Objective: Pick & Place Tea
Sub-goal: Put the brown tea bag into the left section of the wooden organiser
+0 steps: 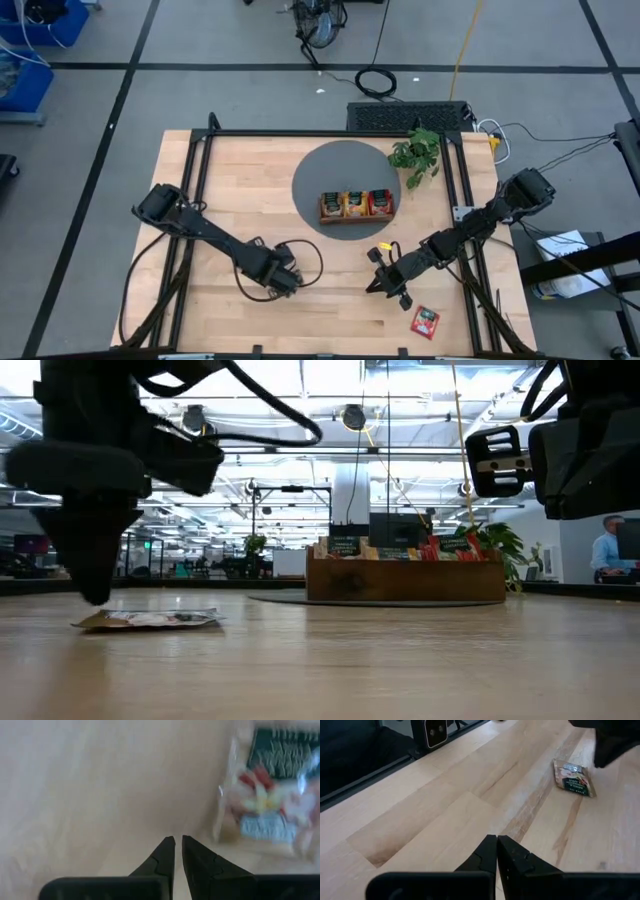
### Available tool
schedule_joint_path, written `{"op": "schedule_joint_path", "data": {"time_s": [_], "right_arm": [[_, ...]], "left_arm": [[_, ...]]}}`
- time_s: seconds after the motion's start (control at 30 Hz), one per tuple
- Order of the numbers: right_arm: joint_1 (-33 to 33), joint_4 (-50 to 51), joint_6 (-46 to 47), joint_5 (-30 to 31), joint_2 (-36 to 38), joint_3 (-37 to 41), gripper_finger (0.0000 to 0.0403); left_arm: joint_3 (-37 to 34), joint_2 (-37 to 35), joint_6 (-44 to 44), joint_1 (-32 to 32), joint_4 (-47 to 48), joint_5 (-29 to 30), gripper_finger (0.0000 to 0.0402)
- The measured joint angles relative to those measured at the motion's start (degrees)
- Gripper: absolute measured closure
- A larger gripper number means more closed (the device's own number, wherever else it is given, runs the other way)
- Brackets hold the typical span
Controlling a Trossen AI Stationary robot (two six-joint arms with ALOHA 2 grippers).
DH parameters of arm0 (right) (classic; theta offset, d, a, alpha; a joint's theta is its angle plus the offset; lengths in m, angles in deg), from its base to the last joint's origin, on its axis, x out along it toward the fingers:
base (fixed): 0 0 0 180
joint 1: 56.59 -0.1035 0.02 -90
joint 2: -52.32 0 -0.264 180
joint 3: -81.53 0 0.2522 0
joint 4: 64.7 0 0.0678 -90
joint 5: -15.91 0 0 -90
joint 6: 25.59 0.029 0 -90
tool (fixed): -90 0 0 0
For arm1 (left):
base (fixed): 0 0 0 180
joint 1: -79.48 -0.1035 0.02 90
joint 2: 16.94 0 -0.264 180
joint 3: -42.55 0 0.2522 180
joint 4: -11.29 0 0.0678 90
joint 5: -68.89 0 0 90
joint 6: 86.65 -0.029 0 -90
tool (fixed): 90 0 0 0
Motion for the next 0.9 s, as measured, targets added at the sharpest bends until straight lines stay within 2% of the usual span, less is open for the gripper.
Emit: {"op": "schedule_joint_path", "data": {"time_s": [0.2, 0.67, 0.9], "right_arm": [[0.0, 0.1, -0.1, 0.1, 0.0, 0.0, 0.0399], [0.0, -0.4, -0.1, 0.0, 0.0, 0.0, 0.0399], [0.0, -0.4, 0.8, -0.1, 0.0, 0.0, 0.0399]], "left_arm": [[-1.2, 1.4, -2.7, 0.0, -8.8, -7.3, 0.0360], [-1.5, 2.1, -10.1, 0.3, -25.9, -6.8, 0.0360], [-1.5, 2.1, -11.7, 0.5, -31.5, -6.7, 0.0360]]}}
